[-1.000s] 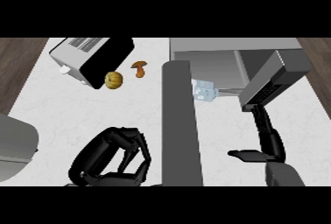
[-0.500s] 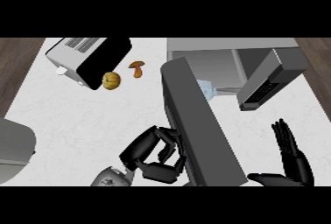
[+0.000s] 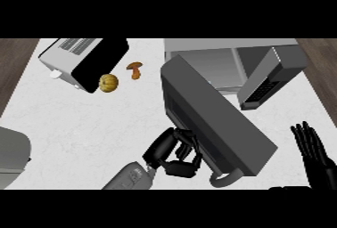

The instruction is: Pick up the milk, place it into the microwave and close the microwave

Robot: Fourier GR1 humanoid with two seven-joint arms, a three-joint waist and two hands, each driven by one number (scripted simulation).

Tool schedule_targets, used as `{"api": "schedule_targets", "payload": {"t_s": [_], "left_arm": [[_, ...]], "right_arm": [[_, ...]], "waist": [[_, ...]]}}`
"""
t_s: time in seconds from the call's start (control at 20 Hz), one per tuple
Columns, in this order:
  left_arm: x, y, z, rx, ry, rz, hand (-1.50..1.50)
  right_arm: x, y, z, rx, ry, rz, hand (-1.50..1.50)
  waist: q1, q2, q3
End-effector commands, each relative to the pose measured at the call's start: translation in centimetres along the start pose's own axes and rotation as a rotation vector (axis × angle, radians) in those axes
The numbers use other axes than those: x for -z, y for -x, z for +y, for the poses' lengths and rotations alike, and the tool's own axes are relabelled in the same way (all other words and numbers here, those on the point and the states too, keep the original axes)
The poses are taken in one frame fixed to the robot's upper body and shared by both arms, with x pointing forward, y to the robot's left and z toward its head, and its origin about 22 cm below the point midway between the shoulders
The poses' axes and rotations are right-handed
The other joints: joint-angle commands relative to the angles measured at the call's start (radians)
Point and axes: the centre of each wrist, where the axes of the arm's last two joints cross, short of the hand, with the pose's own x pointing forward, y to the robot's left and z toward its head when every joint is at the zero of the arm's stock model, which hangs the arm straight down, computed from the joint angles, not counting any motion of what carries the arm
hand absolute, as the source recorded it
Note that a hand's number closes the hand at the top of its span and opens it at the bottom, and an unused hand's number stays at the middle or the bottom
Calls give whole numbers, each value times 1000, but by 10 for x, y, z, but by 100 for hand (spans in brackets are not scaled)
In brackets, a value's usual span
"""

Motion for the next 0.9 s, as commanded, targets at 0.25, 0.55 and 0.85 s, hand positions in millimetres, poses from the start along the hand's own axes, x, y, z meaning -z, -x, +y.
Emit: {"api": "schedule_targets", "payload": {"t_s": [0.25,0.55,0.85], "left_arm": [[7,17,-21,-4,-55,39,150],[33,-4,-18,-38,-74,-21,150],[42,-19,-21,-104,-189,-56,150]], "right_arm": [[20,-47,0,83,-122,-90,-150],[33,-64,17,141,-196,-120,-150],[43,-85,4,114,-261,-124,-150]], "waist": [[-46,11,-2],[-90,20,-4],[-126,24,-4]]}}
